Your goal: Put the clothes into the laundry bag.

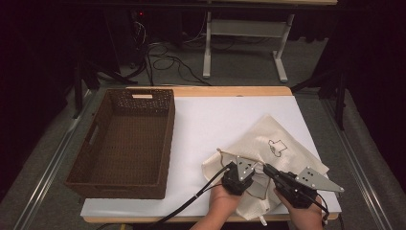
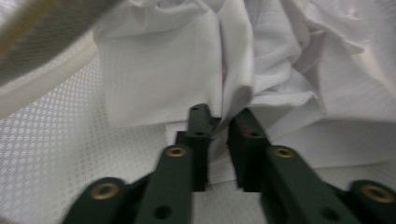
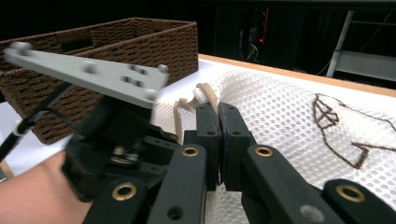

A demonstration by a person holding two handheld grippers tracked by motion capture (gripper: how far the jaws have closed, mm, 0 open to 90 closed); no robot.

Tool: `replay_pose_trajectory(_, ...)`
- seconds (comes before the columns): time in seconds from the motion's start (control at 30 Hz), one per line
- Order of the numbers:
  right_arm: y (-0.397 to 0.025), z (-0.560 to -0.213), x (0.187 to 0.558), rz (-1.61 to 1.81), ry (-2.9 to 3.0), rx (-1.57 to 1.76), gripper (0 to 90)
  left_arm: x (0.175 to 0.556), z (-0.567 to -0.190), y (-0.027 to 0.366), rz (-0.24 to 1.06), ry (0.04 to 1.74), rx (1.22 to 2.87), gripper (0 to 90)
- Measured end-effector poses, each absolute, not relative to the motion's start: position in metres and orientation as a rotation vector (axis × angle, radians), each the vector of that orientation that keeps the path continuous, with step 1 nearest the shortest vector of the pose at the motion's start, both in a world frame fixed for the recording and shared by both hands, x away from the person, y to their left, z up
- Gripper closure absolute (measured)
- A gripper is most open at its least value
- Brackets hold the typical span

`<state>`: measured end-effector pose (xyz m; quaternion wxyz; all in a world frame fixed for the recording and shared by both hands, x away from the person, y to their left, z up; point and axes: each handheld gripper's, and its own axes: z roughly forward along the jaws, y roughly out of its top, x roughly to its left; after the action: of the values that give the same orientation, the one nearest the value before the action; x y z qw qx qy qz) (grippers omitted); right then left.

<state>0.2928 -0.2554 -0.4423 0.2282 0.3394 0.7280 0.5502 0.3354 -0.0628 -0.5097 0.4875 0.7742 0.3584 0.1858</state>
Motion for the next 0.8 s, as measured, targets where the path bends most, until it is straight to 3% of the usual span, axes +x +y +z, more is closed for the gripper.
replay_pose_trajectory(0.2, -0.251, -0.445, 0.293, 1.505, 2.02, 0.934, 89.8, 0.316, -0.503, -0.036, 0.44, 0.845, 1.862, 45.8)
replay_pose_trajectory(0.6, -0.246, -0.446, 0.291, 1.5, 2.035, 0.923, 89.7, 0.273, -0.489, 0.052, 0.474, 0.86, 1.899, 43.5)
replay_pose_trajectory(0.8, -0.24, -0.45, 0.289, 1.463, 2.069, 0.908, 89.7, 0.274, -0.492, 0.059, 0.426, 0.868, 1.854, 42.6)
